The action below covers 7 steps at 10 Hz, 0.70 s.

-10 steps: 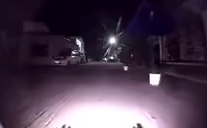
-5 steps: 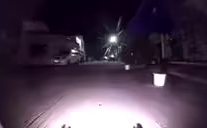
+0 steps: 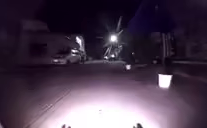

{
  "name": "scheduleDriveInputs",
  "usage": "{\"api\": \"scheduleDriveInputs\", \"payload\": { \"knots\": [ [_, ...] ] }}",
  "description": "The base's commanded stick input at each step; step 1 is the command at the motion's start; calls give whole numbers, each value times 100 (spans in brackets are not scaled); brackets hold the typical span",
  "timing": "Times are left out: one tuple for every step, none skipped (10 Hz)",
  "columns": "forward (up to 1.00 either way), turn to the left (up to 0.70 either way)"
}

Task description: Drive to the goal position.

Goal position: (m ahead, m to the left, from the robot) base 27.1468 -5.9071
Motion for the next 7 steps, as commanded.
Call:
{"api": "scheduleDriveInputs", "payload": {
  "knots": [
    [45, 0],
    [45, 0],
    [45, 0],
    [45, 0],
    [45, 0],
    [45, 0],
    [45, 0]
  ]
}}
